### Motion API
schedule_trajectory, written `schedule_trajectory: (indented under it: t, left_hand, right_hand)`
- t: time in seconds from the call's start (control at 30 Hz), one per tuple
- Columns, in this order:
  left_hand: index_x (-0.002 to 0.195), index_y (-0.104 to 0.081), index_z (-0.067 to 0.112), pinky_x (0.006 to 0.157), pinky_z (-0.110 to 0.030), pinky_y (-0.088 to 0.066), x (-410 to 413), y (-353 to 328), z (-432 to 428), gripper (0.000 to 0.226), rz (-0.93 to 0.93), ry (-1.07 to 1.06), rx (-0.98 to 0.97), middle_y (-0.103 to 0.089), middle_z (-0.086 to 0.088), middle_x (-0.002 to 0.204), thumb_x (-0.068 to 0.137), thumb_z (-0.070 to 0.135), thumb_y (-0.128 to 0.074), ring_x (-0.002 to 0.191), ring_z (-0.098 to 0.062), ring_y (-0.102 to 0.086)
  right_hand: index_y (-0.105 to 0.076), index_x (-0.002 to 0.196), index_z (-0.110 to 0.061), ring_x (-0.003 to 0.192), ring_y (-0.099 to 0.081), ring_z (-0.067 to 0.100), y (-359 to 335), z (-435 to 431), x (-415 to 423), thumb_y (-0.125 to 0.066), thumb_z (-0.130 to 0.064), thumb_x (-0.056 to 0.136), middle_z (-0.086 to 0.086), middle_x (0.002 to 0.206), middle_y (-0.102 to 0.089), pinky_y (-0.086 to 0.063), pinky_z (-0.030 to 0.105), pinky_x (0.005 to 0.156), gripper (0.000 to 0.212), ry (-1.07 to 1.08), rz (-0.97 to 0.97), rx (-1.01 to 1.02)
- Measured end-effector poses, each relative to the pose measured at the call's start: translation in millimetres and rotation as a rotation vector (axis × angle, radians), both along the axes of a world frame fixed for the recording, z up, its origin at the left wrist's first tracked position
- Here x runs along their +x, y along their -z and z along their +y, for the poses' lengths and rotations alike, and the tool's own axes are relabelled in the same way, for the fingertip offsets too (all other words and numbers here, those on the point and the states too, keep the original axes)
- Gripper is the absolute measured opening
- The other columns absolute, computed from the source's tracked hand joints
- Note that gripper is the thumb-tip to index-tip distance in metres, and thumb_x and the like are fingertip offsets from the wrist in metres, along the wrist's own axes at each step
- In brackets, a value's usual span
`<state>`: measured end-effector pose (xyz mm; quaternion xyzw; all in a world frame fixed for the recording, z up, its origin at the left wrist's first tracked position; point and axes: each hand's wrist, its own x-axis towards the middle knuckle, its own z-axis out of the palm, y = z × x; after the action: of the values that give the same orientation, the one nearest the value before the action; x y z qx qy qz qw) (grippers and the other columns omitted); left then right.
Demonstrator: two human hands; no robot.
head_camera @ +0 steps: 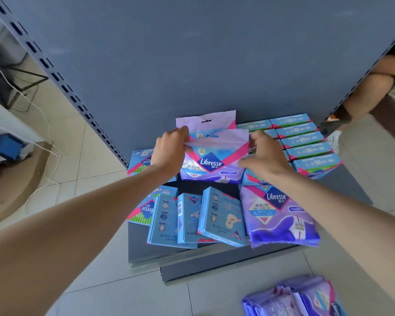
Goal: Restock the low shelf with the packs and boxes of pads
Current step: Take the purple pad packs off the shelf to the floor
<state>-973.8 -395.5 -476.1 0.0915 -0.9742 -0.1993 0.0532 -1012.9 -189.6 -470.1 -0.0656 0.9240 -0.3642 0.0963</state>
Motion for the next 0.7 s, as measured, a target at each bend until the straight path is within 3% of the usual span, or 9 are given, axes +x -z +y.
schedule_trajectory:
  t: [0.1,0.17,0.27,0.33,0.47,0.53,0.6,0.67,0.7]
  left_hand:
    - [0.090,-0.060,0.009,0.065,-0.029,-0.030,0,-14,-5,0.015,0.095,-0.008,0.062,-0.069,-0.007,0.088,0.080,-0.001,-0.063,0.080,-0.036,-0.056]
    - [0.089,-0.060,0.009,0.063,-0.030,-0.032,2,-26,-10,0.016,0.137,-0.032,0.101,-0.070,-0.007,0.086,0.079,-0.003,-0.063,0.081,-0.037,-0.057]
    - [0.083,-0.059,0.011,0.067,-0.036,-0.046,5,-46,-12,0.014,0.175,-0.014,0.229,-0.070,-0.011,0.080,0.077,0.000,-0.065,0.079,-0.037,-0.061]
    - [0.078,-0.055,0.016,0.068,-0.032,-0.050,6,-58,-11,0.022,0.191,0.010,0.319,-0.069,-0.008,0.075,0.074,-0.001,-0.068,0.075,-0.030,-0.066]
    - [0.091,-0.053,0.012,0.057,-0.008,-0.046,-2,-64,-3,0.034,0.196,-0.001,0.536,-0.065,0.000,0.085,0.071,0.005,-0.080,0.067,-0.005,-0.065]
    - [0.103,-0.053,0.007,0.067,-0.018,-0.052,-9,-49,-3,0.038,0.158,-0.074,0.509,-0.061,-0.002,0.095,0.074,0.004,-0.077,0.081,-0.016,-0.066]
    - [0.109,-0.050,0.001,0.076,-0.036,-0.051,-16,-32,-7,0.033,0.105,-0.180,0.342,-0.061,-0.012,0.104,0.079,-0.004,-0.063,0.094,-0.031,-0.061]
    - [0.110,-0.049,-0.001,0.072,-0.037,-0.042,-21,-18,-11,0.029,0.019,-0.293,0.215,-0.060,-0.020,0.110,0.081,-0.005,-0.052,0.099,-0.039,-0.056]
    - [0.112,-0.048,-0.002,0.071,-0.037,-0.039,-25,-13,-12,0.029,-0.034,-0.337,0.200,-0.058,-0.022,0.114,0.083,-0.003,-0.052,0.102,-0.040,-0.054]
  right_hand:
    - [-0.052,0.110,-0.007,0.090,-0.059,0.017,-6,3,6,-0.087,-0.013,0.057,0.001,0.102,-0.063,-0.044,0.025,0.070,0.063,-0.038,-0.015,-0.024]
    - [-0.054,0.112,-0.010,0.094,-0.063,0.016,-10,4,10,-0.091,-0.015,0.054,-0.001,0.105,-0.066,-0.048,0.023,0.068,0.069,-0.037,-0.060,-0.123]
    - [-0.063,0.101,-0.010,0.081,-0.065,0.007,-18,6,17,-0.090,-0.012,0.057,-0.003,0.099,-0.069,-0.047,0.007,0.058,0.052,-0.049,-0.097,-0.247]
    - [-0.064,0.094,-0.014,0.072,-0.061,-0.002,-26,6,20,-0.087,-0.009,0.063,-0.005,0.091,-0.067,-0.046,0.003,0.054,0.039,-0.049,-0.089,-0.312]
    - [-0.067,0.097,-0.011,0.081,-0.066,0.017,-38,24,16,-0.085,-0.014,0.067,0.001,0.093,-0.068,-0.054,0.027,0.075,0.036,0.044,0.001,-0.332]
    - [-0.068,0.095,-0.013,0.086,-0.067,0.022,-39,48,9,-0.086,-0.016,0.064,0.007,0.098,-0.071,-0.055,0.039,0.083,0.036,0.130,0.002,-0.365]
    - [-0.068,0.093,-0.018,0.089,-0.068,0.022,-42,76,6,-0.091,-0.030,0.052,0.007,0.104,-0.072,-0.055,0.044,0.088,0.048,0.183,-0.012,-0.407]
    - [-0.070,0.093,-0.023,0.095,-0.069,0.023,-42,104,3,-0.091,-0.049,0.030,0.004,0.106,-0.072,-0.053,0.049,0.090,0.071,0.194,-0.024,-0.435]
    - [-0.071,0.094,-0.025,0.098,-0.069,0.024,-42,116,1,-0.092,-0.046,0.028,0.005,0.108,-0.072,-0.053,0.051,0.091,0.073,0.179,-0.026,-0.451]
